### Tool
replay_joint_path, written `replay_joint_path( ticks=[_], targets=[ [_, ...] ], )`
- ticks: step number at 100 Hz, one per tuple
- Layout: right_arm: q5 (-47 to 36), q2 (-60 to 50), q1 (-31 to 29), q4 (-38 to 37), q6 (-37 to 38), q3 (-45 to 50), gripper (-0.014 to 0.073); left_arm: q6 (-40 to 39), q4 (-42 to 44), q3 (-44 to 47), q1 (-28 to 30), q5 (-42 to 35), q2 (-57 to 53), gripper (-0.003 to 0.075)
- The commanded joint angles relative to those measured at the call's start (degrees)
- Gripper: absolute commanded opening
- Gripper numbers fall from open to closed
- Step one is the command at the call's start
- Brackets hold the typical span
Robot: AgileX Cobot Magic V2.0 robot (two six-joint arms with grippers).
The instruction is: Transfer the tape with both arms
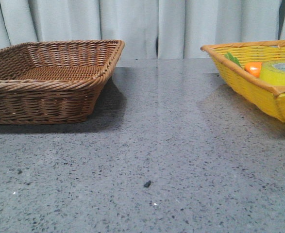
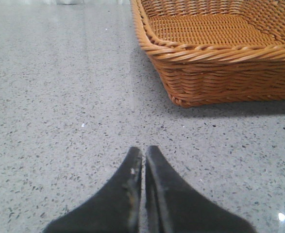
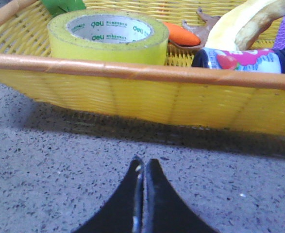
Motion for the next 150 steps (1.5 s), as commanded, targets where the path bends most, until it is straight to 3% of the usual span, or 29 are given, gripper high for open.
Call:
replay_joint_path(
  ticks=[1, 150],
  targets=[
    [-0.70, -0.98, 0.04, 0.09, 0.00, 1.24, -0.0074, -0.38, -0.25, 0.63, 0.16, -3.14, -1.66, -0.0021],
    [-0.70, -0.98, 0.04, -0.01, 0.00, 1.24, -0.0074, -0.38, 2.08, 0.63, 0.16, -3.59, -1.66, -0.0021]
  ],
)
